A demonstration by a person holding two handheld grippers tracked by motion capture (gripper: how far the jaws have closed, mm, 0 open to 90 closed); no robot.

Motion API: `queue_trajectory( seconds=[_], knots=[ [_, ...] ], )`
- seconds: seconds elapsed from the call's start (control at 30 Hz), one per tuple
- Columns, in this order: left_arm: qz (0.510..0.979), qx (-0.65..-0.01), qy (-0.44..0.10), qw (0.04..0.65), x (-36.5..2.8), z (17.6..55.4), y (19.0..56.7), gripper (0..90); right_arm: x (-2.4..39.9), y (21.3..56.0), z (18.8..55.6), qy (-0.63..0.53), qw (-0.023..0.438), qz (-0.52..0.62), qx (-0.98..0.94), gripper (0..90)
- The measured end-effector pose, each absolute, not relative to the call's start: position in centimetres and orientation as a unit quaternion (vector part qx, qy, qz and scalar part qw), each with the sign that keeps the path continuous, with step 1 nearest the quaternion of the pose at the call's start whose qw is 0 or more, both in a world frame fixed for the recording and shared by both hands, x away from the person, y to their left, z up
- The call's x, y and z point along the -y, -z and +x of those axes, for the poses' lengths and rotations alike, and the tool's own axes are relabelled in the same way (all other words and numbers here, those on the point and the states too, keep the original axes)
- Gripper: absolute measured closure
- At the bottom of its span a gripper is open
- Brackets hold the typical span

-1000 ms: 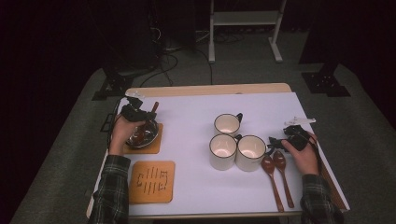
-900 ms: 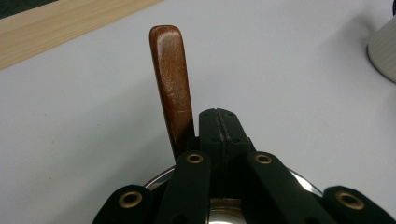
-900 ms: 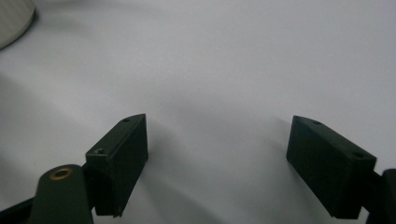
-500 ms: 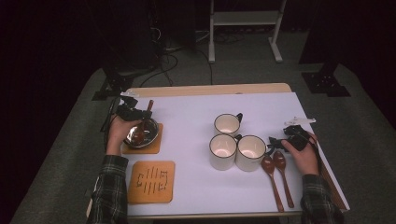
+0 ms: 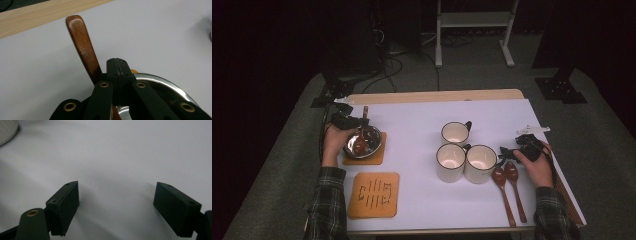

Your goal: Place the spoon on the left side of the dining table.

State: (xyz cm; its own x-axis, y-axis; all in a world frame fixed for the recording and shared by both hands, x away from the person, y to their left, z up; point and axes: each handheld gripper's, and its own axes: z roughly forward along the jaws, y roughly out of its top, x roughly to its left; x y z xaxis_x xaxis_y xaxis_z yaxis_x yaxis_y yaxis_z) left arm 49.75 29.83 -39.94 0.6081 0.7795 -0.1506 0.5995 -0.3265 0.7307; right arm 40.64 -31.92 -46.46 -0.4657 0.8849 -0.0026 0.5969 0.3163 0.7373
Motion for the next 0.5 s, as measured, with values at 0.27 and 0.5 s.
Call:
queue_trajectory(
  seconds=[0.27,0.5],
  knots=[
    [0.802,-0.432,-0.115,0.396,-30.38,49.62,39.93,90.0,31.93,46.45,40.65,-0.344,0.209,0.473,-0.784,19.1],
    [0.803,-0.429,-0.116,0.398,-30.24,49.48,39.68,90.0,31.93,46.45,40.65,-0.344,0.209,0.473,-0.784,19.1]
  ],
)
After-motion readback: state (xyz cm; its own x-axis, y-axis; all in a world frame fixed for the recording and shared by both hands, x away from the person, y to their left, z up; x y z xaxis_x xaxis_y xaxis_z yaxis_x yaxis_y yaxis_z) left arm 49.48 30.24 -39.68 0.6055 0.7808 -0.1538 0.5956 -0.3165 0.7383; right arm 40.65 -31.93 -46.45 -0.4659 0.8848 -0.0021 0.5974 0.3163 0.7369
